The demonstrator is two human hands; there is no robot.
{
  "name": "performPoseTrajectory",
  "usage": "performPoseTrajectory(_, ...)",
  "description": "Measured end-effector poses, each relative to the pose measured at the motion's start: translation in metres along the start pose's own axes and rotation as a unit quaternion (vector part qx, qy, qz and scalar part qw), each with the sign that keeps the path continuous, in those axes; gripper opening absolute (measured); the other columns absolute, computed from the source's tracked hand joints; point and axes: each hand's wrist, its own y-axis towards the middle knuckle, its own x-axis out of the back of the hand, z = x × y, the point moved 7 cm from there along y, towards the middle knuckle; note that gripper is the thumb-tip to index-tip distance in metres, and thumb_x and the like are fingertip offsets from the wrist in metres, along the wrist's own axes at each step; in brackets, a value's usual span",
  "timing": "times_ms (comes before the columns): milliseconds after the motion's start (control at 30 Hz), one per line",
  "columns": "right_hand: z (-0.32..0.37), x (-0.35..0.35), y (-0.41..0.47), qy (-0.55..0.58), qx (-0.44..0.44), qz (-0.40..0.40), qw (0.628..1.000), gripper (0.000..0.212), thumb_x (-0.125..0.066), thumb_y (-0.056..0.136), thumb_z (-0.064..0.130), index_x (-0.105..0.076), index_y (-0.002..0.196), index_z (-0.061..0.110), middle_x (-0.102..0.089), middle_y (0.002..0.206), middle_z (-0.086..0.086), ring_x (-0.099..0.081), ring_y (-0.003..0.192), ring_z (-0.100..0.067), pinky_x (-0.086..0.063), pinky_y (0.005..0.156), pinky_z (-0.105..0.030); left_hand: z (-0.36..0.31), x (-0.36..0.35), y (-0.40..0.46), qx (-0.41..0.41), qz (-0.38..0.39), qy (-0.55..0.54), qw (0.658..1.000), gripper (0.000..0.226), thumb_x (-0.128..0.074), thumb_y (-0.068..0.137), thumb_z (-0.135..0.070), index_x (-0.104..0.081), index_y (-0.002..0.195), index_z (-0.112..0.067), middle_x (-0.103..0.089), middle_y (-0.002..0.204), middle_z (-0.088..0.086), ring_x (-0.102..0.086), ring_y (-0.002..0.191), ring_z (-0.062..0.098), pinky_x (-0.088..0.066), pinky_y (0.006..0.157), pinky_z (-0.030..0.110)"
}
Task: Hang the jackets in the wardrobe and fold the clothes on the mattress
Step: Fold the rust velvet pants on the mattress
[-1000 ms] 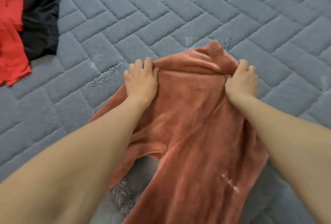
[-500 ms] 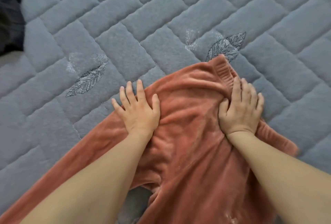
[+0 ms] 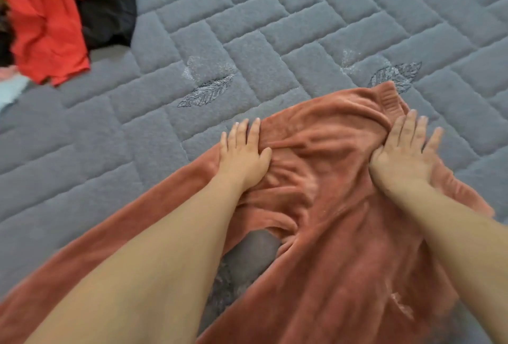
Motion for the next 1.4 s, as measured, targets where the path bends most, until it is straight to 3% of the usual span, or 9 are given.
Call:
performPoseTrajectory(433,0.326,0.052,-0.341,0.093,0.489,0.061,0.865,0.086,-0.069,0.059,0.032,-0.05,0.141,0.015,-0.044,0.148,-0.012,-0.043,0.134,-0.037,-0.03,0.111,-0.057,0.326,0.048,-0.292,0.292,0.074,0.071,0.951,0.076,-0.035,0.09,-0.063,-0.019,0.155,-0.028,-0.022,0.16,0.004,-0.02,0.147,0.025,-0.003,0.117,0.058)
performPoseTrajectory(600,0.351,0.058,-0.367,0.06,0.405,0.025,0.912,0.055,-0.07,0.052,0.017,-0.06,0.106,0.009,-0.053,0.104,-0.015,-0.05,0.094,-0.036,-0.04,0.091,-0.053,0.388,0.069,-0.325,0.325,0.117,0.036,0.938,0.035,-0.053,0.087,-0.042,-0.053,0.115,-0.02,-0.052,0.133,0.012,-0.047,0.126,0.033,-0.034,0.109,0.046)
performPoseTrajectory(700,0.353,0.066,-0.361,0.073,0.42,0.031,0.904,0.023,-0.061,0.06,0.011,-0.051,0.081,0.014,-0.049,0.08,-0.01,-0.052,0.071,-0.034,-0.045,0.065,-0.044,0.401,0.105,-0.319,0.313,0.052,-0.007,0.948,0.015,-0.051,0.087,-0.031,-0.048,0.092,-0.017,-0.065,0.113,0.019,-0.06,0.107,0.037,-0.045,0.088,0.04)
performPoseTrajectory(767,0.36,0.069,-0.365,0.128,0.479,0.094,0.863,0.02,-0.047,0.068,0.013,-0.053,0.087,0.011,-0.051,0.088,-0.01,-0.054,0.076,-0.035,-0.049,0.066,-0.045,0.416,0.136,-0.315,0.342,-0.031,0.049,0.938,0.018,-0.051,0.084,-0.028,-0.048,0.096,-0.015,-0.065,0.112,0.02,-0.059,0.109,0.037,-0.039,0.094,0.044)
performPoseTrajectory(867,0.364,0.073,-0.374,0.185,0.498,0.202,0.822,0.057,-0.045,0.078,0.006,-0.048,0.135,0.005,-0.046,0.134,-0.013,-0.046,0.119,-0.034,-0.041,0.103,-0.045,0.426,0.145,-0.319,0.389,-0.037,0.134,0.911,0.048,-0.051,0.079,-0.026,-0.045,0.125,-0.012,-0.048,0.133,0.019,-0.039,0.13,0.037,-0.015,0.112,0.063)
performPoseTrajectory(1033,0.319,0.074,-0.345,0.086,0.353,0.111,0.925,0.069,-0.05,0.075,0.026,-0.045,0.142,0.01,-0.039,0.149,-0.015,-0.039,0.135,-0.037,-0.03,0.106,-0.064,0.329,0.087,-0.309,0.151,0.039,0.127,0.98,0.08,-0.052,0.082,-0.044,-0.018,0.152,-0.022,-0.014,0.159,0.011,-0.015,0.144,0.031,-0.011,0.115,0.062)
performPoseTrajectory(1133,0.269,0.05,-0.321,-0.017,0.24,0.221,0.945,0.082,-0.052,0.087,0.037,-0.01,0.155,0.021,-0.005,0.162,-0.007,-0.012,0.147,-0.029,-0.018,0.114,-0.06,0.286,0.04,-0.312,0.07,0.139,0.161,0.975,0.095,-0.055,0.081,-0.06,-0.003,0.155,-0.031,0.001,0.162,0.008,-0.002,0.149,0.03,-0.007,0.113,0.069)
performPoseTrajectory(1267,0.241,0.049,-0.312,-0.088,0.271,0.185,0.94,0.087,-0.048,0.089,0.03,0.008,0.156,0.024,0.01,0.163,-0.007,-0.008,0.148,-0.031,-0.016,0.117,-0.054,0.321,0.05,-0.318,0.209,0.021,0.172,0.963,0.095,-0.072,0.068,-0.035,-0.027,0.151,-0.027,-0.023,0.154,0.013,-0.017,0.144,0.034,-0.01,0.109,0.073)
performPoseTrajectory(1400,0.28,0.05,-0.348,-0.029,0.336,0.205,0.919,0.087,-0.047,0.089,0.03,0.008,0.156,0.023,0.014,0.163,0.0,-0.007,0.148,-0.036,-0.013,0.119,-0.05,0.362,0.071,-0.33,0.219,-0.043,0.193,0.955,0.045,-0.057,0.08,-0.007,-0.056,0.125,-0.012,-0.053,0.124,0.02,-0.053,0.105,0.042,-0.04,0.093,0.065)
